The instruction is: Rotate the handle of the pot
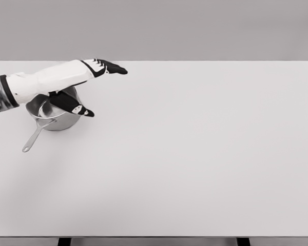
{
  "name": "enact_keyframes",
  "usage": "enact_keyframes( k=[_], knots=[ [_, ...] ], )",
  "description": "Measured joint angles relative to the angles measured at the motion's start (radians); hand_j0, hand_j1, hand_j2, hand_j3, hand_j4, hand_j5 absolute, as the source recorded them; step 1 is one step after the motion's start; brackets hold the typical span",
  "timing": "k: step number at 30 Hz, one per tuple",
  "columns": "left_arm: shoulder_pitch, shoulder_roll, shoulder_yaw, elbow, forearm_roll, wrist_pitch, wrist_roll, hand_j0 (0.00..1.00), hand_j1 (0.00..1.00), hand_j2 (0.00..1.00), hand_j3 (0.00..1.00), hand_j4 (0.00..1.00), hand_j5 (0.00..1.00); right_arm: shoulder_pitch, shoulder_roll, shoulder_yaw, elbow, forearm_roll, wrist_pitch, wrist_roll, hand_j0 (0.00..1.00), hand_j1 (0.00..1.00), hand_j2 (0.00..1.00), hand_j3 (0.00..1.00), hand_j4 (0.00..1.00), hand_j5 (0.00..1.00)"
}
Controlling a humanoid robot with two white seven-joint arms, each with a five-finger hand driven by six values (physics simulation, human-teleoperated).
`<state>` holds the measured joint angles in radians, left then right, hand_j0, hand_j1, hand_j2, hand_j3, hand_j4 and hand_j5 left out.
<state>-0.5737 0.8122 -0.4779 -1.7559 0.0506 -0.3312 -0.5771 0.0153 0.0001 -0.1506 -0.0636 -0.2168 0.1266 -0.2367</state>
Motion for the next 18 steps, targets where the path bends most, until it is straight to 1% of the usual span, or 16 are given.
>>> enact_keyframes(
  k=[12,14,18],
  knots=[
    [0.012,0.007,-0.016,-0.006,-0.003,0.004,0.0,1.0,1.0,1.0,1.0,1.0,1.0,0.0,0.0,0.0,0.0,0.0,0.009,0.0,1.0,1.0,1.0,1.0,1.0,1.0],
    [0.005,0.029,-0.013,-0.006,-0.003,0.014,0.0,1.0,1.0,1.0,1.0,1.0,1.0,0.0,0.0,0.0,0.0,0.0,0.009,0.0,1.0,1.0,1.0,1.0,1.0,1.0],
    [-0.031,0.142,-0.015,-0.007,0.004,0.075,-0.014,1.0,1.0,1.0,1.0,1.0,1.0,0.0,0.0,0.0,0.0,0.0,0.009,0.001,1.0,1.0,1.0,1.0,1.0,1.0]
  ],
)
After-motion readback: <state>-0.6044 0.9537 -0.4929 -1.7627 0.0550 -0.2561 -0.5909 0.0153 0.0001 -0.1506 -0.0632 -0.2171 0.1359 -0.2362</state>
